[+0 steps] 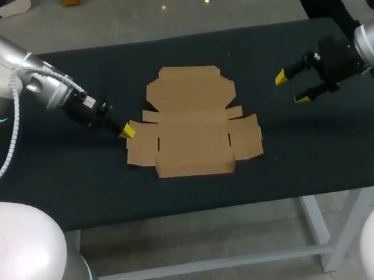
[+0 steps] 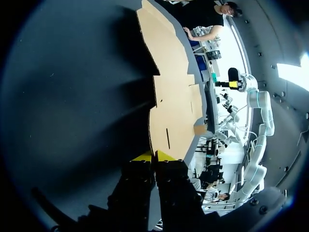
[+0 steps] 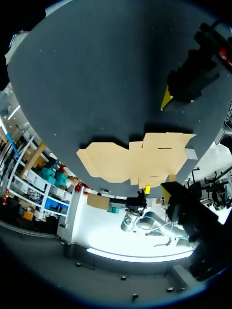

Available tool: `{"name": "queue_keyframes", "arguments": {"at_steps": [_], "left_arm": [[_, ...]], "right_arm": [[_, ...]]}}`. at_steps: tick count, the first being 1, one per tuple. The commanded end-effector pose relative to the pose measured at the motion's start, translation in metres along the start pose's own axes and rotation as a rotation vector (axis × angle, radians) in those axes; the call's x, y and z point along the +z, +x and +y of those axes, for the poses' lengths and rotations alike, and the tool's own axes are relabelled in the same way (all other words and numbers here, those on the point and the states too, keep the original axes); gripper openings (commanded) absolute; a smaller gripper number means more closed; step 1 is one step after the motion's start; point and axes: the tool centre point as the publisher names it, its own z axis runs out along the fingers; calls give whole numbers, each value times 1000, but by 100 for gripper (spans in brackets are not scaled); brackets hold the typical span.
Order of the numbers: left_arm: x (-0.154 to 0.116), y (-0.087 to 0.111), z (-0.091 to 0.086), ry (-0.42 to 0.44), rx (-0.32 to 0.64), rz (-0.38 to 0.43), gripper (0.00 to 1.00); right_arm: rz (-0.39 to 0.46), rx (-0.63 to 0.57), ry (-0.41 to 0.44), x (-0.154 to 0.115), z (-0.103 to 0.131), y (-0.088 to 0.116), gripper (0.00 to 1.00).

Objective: Assemble the packaging by folding the flat box into shape, placing the metal phone stand inside, and closing the box properly

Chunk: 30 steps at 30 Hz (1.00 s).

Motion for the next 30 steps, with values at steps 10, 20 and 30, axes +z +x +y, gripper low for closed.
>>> {"name": "queue_keyframes", "arguments": {"at_steps": [10, 20, 30], "left_arm": [[9, -3, 7, -20, -50, 40, 0], [7, -1, 16, 47, -83, 10, 4], [-7, 7, 6, 42, -42, -41, 100]], "right_arm": [[5, -2, 1, -1, 0, -1, 100], [5, -2, 1, -1, 0, -1, 100], [5, -2, 1, -1, 0, -1, 100]]}}
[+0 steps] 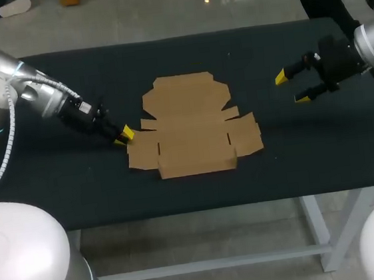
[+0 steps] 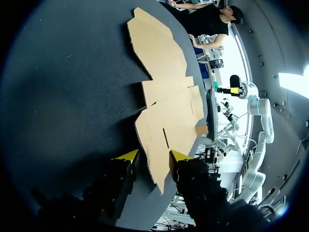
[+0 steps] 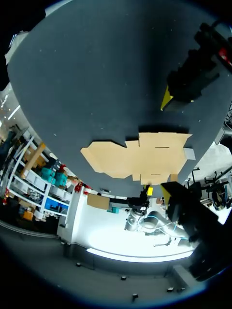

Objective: Assemble the packaging by folding the flat box into shape, placing the metal phone stand inside, and closing the box properly

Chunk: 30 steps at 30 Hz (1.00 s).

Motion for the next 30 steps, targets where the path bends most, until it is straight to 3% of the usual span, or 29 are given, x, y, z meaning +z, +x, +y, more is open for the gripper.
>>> {"name": "queue_keyframes", "arguments": {"at_steps": [1, 6, 11, 15, 17, 21, 23, 26, 27, 28, 30], "left_arm": [[-5, 8, -7, -27, 10, -37, 100], [-4, 1, -20, -88, 34, -43, 100], [-1, -5, -26, -84, 42, -67, 100], [1, -9, -28, -78, 62, -68, 83], [4, -10, -25, -65, 65, -70, 51], [8, -9, -19, -43, 70, -75, 42], [9, -8, -18, -29, 67, -80, 33], [12, -8, -17, -11, 49, -91, 31], [13, -8, -16, -4, 44, -98, 11], [13, -8, -16, 0, 45, -94, 0], [15, -7, -12, 37, 34, -120, 0]], "right_arm": [[5, -2, 1, -1, 0, -1, 100], [5, -2, 1, -1, 0, -1, 100], [5, -2, 1, -1, 0, -1, 100], [5, -2, 1, -1, 0, -1, 100], [5, -2, 1, -1, 0, -1, 100], [5, -2, 1, -1, 0, -1, 100], [5, -2, 1, -1, 0, -1, 100], [5, -2, 1, -1, 0, -1, 100], [5, -2, 1, -1, 0, -1, 100], [5, -2, 1, -1, 0, -1, 100], [5, -2, 1, -1, 0, -1, 100]]}}
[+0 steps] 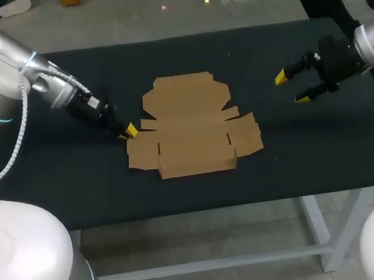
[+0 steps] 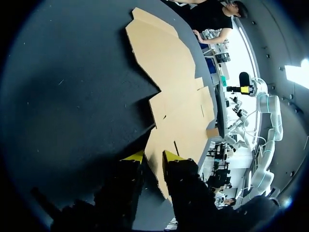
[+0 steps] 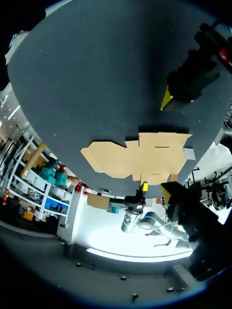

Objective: Assemble the packaging by folding the flat box into shape, placing the metal phone stand inside, and closing the box properly

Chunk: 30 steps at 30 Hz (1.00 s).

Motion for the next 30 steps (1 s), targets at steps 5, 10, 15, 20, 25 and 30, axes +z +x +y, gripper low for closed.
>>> {"name": "queue_keyframes", "arguments": {"at_steps": [5, 10, 15, 20, 25, 30], "left_arm": [[3, 13, 17, 96, -16, -50, 0], [3, 14, 20, 108, -15, -39, 0], [3, 13, 22, 112, -19, -29, 0], [2, 14, 22, 99, -10, -18, 0], [2, 13, 20, 80, -6, -7, 0], [1, 11, 15, 68, -3, -7, 0]], "right_arm": [[5, -2, 1, -1, 0, -1, 100], [5, -2, 1, -1, 0, -1, 100], [5, -2, 1, -1, 0, -1, 100], [5, -2, 1, -1, 0, -1, 100], [5, -2, 1, -1, 0, -1, 100], [5, -2, 1, -1, 0, -1, 100]]}}
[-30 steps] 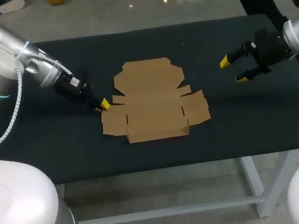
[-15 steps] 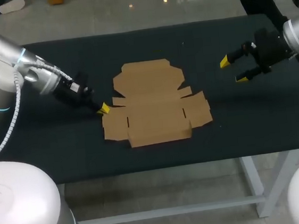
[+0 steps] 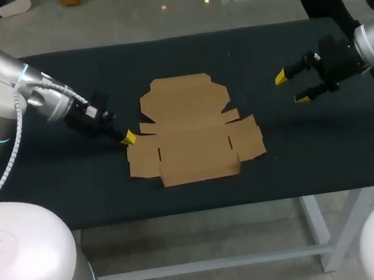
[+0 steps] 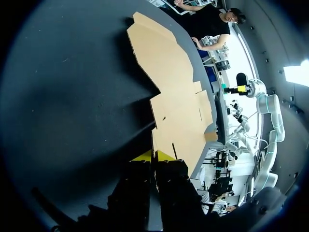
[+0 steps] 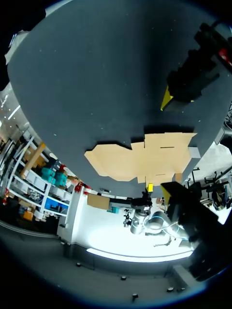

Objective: Assemble the packaging by folding the flat box into shape, placing the metal phone stand inside, and closing the box properly

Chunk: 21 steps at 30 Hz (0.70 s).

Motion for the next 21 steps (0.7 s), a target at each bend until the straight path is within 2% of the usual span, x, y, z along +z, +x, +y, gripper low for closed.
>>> {"name": "queue_keyframes", "arguments": {"at_steps": [1, 7, 8, 9, 10, 13, 21], "left_arm": [[0, -4, -8, -23, 2, 7, 0], [-1, -6, -8, -25, 1, 13, 0], [-1, -7, -8, -25, -1, 14, 31], [-2, -7, -7, -24, -2, 16, 92], [-3, -8, -7, -23, -2, 17, 100], [-10, -7, -5, -6, -1, 11, 100], [-47, 8, -2, 72, 31, -92, 100]], "right_arm": [[5, -2, 1, -1, 0, -1, 100], [5, -2, 1, -1, 0, -1, 100], [5, -2, 1, -1, 0, -1, 100], [5, -2, 1, -1, 0, -1, 100], [5, -2, 1, -1, 0, -1, 100], [5, -2, 1, -1, 0, -1, 100], [5, -2, 1, -1, 0, -1, 100]]}}
